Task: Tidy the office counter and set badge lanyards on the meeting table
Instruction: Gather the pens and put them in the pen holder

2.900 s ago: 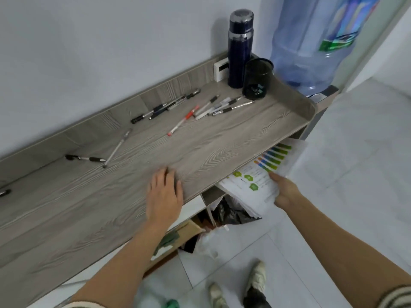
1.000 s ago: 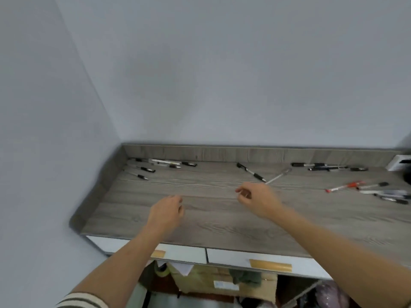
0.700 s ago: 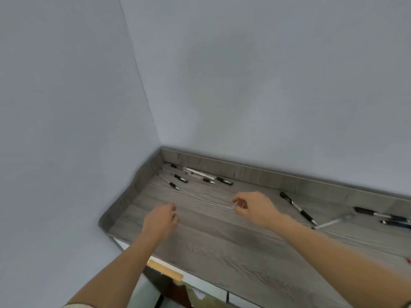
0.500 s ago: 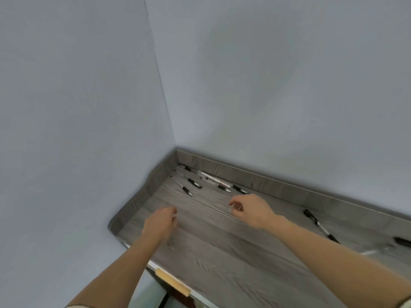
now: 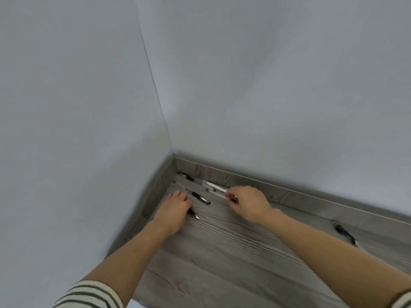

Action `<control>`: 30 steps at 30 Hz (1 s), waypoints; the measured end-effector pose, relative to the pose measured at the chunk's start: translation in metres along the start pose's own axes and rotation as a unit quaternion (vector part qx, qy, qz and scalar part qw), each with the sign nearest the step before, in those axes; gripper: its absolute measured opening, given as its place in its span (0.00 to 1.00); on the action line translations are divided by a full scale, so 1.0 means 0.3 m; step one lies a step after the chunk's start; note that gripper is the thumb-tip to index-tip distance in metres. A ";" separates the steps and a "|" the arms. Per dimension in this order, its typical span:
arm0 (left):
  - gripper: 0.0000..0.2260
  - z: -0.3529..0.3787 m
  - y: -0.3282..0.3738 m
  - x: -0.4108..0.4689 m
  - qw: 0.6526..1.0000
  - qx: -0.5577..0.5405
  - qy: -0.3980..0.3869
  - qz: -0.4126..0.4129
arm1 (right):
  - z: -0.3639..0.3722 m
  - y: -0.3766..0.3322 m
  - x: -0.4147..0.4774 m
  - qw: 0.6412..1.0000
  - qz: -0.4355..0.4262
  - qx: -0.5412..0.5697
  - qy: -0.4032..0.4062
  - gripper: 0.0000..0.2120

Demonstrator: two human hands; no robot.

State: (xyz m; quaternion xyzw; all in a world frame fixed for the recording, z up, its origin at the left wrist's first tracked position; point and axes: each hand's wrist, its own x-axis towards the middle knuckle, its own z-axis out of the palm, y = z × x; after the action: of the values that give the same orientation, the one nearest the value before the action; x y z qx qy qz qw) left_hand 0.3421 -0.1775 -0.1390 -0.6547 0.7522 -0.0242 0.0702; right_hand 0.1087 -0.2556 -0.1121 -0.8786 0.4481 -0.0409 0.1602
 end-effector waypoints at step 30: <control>0.07 0.002 -0.085 0.083 0.918 -0.358 -0.085 -0.147 | 0.060 -0.025 0.090 0.994 0.043 -0.098 -0.019 0.17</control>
State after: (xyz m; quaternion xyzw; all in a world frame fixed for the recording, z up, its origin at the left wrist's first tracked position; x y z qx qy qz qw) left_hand 0.3638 -0.2058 -0.1382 -0.7390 0.5972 0.2919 -0.1098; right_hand 0.1345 -0.2686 -0.1287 -0.8708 0.4839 0.0263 0.0833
